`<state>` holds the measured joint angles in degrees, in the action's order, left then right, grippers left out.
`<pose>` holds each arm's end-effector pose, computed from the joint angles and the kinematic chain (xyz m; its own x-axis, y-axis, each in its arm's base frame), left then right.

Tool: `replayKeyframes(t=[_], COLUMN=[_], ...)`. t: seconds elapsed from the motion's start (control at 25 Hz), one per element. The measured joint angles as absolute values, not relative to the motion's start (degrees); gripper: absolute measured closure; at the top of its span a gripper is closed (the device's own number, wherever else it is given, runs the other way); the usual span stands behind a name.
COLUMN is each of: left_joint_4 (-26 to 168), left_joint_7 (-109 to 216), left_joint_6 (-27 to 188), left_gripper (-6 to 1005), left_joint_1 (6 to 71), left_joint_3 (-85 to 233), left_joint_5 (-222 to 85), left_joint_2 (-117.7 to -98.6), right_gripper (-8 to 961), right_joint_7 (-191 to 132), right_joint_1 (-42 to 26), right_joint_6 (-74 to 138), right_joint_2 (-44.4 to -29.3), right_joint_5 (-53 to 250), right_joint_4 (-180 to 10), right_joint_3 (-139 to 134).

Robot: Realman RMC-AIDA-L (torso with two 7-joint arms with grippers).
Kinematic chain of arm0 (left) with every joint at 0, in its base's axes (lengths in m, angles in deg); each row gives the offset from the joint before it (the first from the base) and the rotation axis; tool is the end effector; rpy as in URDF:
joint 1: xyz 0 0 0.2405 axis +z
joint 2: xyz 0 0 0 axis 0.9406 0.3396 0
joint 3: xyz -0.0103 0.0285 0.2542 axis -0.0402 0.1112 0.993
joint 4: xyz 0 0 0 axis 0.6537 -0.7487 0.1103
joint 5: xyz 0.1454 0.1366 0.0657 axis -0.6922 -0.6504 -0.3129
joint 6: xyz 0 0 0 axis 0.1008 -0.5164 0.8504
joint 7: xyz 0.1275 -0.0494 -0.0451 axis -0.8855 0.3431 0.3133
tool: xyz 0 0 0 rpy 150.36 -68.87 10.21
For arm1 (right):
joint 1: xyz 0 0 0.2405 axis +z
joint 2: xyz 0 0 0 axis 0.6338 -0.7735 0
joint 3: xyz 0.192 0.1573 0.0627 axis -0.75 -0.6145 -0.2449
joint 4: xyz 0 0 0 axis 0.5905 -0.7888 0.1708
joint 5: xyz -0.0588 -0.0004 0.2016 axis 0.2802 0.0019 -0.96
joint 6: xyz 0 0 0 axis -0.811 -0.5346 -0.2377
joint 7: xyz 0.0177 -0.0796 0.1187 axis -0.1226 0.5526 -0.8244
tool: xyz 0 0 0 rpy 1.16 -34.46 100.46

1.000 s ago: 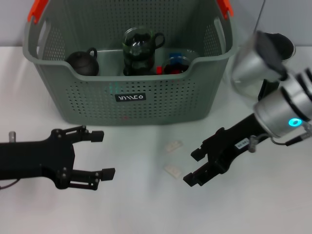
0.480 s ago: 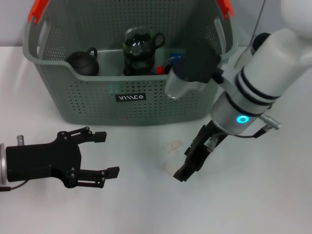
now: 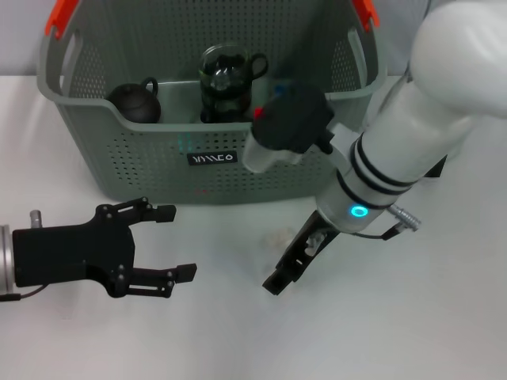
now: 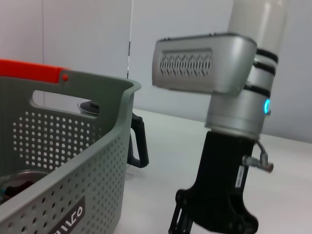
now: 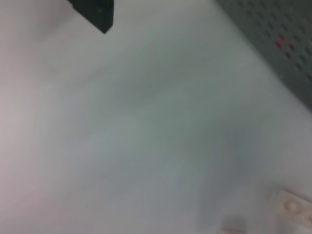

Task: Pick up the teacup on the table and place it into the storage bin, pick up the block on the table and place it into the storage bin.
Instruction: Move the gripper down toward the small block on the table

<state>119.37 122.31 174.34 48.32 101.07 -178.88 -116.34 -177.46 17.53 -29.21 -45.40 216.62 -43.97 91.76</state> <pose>-0.2853 0.2761 0.0170 0.8609 0.2094 0.4637 0.3320 -0.9218 -0.2000 0.1221 0.3598 -0.1255 0.7796 -0.5142 0.3575 -0.4543 -0.8572 -0.2423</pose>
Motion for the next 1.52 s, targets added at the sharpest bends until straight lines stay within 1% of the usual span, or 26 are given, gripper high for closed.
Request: replayKeyframes(t=[0.32,0.52,0.96,1.16,1.28,1.52], left_joint_4=[118.2,117.9,116.2,115.7,115.7,115.7], left_joint_7=[121.8,121.7,121.7,121.7,121.7,121.7], left_joint_6=[173.5,173.0,171.9,171.4,171.4,171.4], left_gripper=[49,49,50,50,50,50], left_joint_1=[47.9,47.7,47.5,47.4,47.4,47.4], left_joint_3=[101.0,101.0,101.0,101.0,101.0,100.9], left_joint_5=[-178.8,-178.8,-178.8,-178.7,-178.7,-178.7], left_joint_2=[-116.29,-116.25,-116.08,-115.94,-115.92,-115.95], right_gripper=[210,238,385,436,434,574], right_joint_7=[-177.7,-177.7,-177.8,-177.8,-177.8,-177.8], right_joint_1=[17.1,17.1,17.2,17.7,17.8,17.8], right_joint_6=[-25.1,-24.3,-22.7,-22.0,-22.0,-22.0], right_joint_2=[-45.55,-45.55,-45.65,-45.76,-45.79,-45.80], right_joint_5=[215.4,215.3,215.3,215.3,215.4,215.4], right_joint_4=[-44.8,-45.5,-45.8,-46.5,-46.5,-46.5], right_joint_3=[96.8,97.4,99.5,100.5,100.7,101.8])
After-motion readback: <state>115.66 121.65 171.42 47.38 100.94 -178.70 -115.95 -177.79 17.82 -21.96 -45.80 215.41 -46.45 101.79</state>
